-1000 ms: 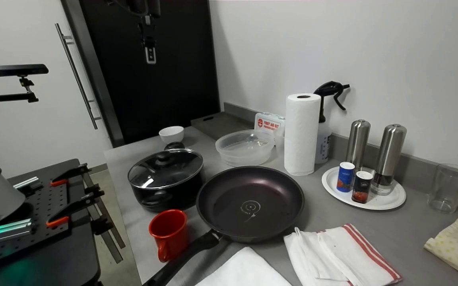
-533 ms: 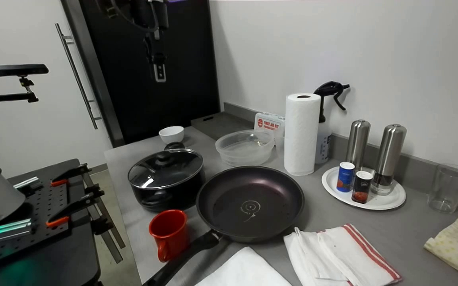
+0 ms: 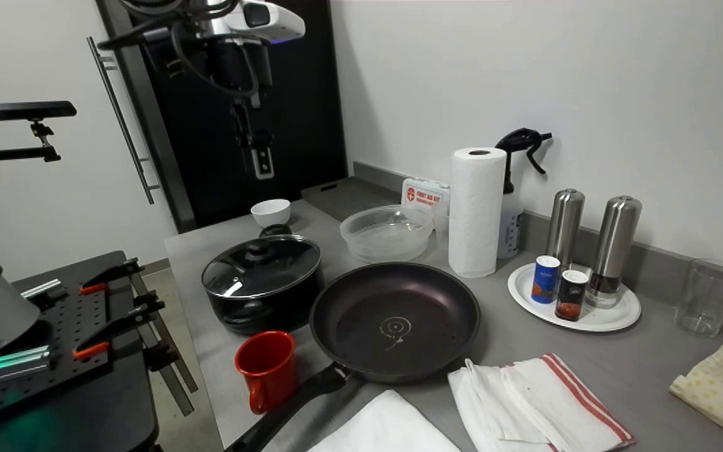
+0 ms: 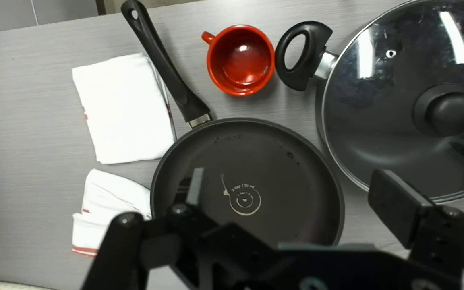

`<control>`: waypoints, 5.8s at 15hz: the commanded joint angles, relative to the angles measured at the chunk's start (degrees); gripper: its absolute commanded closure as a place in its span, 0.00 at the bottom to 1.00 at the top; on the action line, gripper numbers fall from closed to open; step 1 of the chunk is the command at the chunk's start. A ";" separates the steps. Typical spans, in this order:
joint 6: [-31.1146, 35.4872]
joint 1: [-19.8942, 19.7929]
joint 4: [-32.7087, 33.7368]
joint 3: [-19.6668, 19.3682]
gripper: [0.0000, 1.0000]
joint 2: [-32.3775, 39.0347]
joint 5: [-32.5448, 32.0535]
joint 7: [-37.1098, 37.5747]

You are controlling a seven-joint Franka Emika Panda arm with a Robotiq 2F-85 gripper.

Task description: Move the cup to the right

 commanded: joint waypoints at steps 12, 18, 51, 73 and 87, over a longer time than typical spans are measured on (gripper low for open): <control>17.85 -4.82 1.98 -2.98 0.00 18.27 9.89 -17.69; 18.63 -8.16 4.36 -0.32 0.00 24.20 17.02 -25.90; 9.80 -13.26 10.44 2.97 0.00 37.13 49.45 0.89; 2.94 -15.18 19.77 2.80 0.51 48.03 49.19 6.88; 3.27 -15.72 19.16 2.69 0.98 46.91 49.41 6.20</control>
